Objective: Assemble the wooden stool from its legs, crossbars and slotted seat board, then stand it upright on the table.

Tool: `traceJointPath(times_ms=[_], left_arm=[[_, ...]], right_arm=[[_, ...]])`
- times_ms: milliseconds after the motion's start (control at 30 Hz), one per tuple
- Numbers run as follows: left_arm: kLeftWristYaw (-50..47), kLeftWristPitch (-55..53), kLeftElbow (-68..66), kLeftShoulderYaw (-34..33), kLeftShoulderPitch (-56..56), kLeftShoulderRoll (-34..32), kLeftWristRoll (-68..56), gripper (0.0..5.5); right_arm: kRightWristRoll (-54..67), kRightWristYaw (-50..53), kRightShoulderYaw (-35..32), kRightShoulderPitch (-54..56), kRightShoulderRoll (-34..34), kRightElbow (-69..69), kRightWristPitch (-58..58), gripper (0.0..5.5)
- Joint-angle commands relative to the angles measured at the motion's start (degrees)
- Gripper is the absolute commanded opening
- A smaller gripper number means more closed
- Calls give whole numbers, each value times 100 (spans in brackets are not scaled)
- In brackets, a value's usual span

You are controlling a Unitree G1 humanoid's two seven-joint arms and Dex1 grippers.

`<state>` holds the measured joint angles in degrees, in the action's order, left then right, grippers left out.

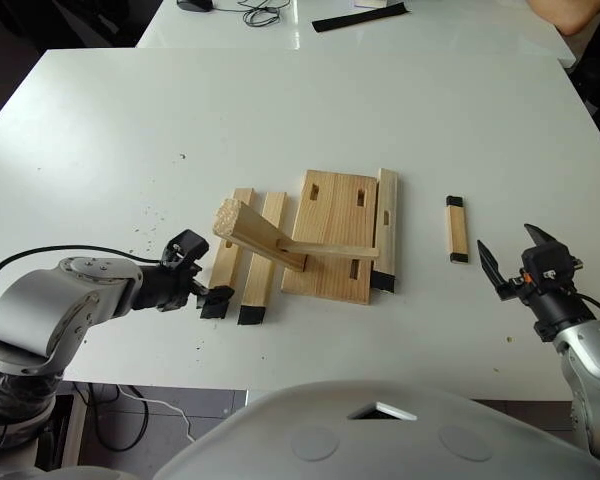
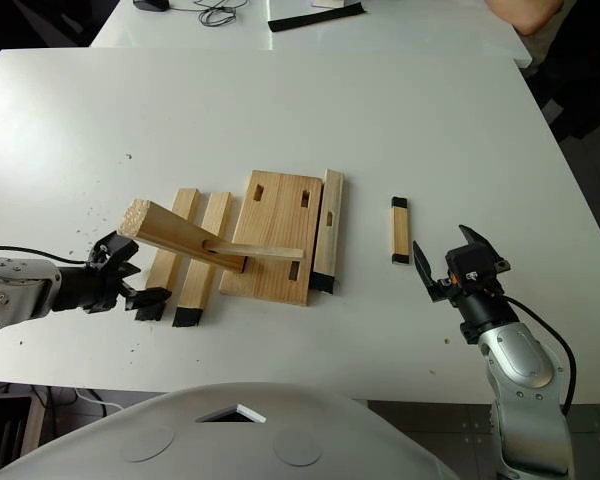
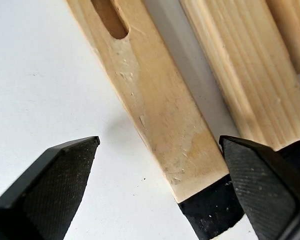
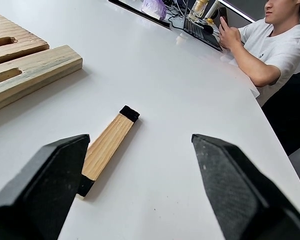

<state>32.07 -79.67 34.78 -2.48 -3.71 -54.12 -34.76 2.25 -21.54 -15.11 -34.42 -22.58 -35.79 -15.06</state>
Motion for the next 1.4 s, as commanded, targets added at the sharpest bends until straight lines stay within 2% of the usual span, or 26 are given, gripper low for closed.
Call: traceJointPath(times_ms=[33, 267, 567, 700, 967, 1400], left_arm=[[79, 233, -230, 157, 67, -177, 148, 445], [-20, 92, -469, 68, 116, 120, 70, 445], [2, 108, -309, -405, -963, 402, -60, 445], [-121, -99, -91, -509, -1109, 689, -146, 411], [-531, -340, 116, -465, -1056, 1324, -75, 411], [-953, 90, -323, -106, -882, 1498, 470, 230]], right_arm=[[-21, 37, 28, -15, 35, -51, -20, 380], [-33, 54, 59, -25, 33, -33, -4, 380], [8, -11, -50, -4, -61, -14, -24, 380], [-13, -71, -38, 68, -143, 36, -29, 380], [-4, -198, -13, 274, -286, 142, -57, 380], [-33, -192, 56, 317, -279, 166, -89, 380]])
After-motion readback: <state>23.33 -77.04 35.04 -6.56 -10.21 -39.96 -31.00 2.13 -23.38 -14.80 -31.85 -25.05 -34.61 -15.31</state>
